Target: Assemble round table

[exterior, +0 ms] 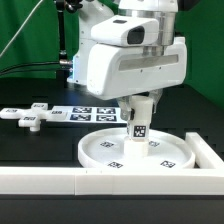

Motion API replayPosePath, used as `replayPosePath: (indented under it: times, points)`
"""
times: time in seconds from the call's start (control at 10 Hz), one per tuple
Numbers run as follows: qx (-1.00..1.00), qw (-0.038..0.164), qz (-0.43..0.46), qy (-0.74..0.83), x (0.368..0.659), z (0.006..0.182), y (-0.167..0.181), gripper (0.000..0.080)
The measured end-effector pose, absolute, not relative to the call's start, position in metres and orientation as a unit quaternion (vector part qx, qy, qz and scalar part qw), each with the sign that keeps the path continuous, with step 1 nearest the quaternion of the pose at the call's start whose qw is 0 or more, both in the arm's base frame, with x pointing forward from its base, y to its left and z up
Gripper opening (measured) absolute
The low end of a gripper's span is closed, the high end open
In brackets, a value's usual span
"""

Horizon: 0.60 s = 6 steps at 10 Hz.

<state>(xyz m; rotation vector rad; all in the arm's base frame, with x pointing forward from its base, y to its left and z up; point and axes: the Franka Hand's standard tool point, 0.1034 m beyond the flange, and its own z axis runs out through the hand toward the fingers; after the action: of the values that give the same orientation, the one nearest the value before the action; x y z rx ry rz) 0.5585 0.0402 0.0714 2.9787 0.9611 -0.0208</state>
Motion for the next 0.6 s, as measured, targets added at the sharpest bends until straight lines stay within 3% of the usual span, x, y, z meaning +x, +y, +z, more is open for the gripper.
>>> replayPosePath:
  times: [0.6]
  points:
    - [1.0,0.005,-0.001,0.006,0.5561,0.0698,0.042,0.0409]
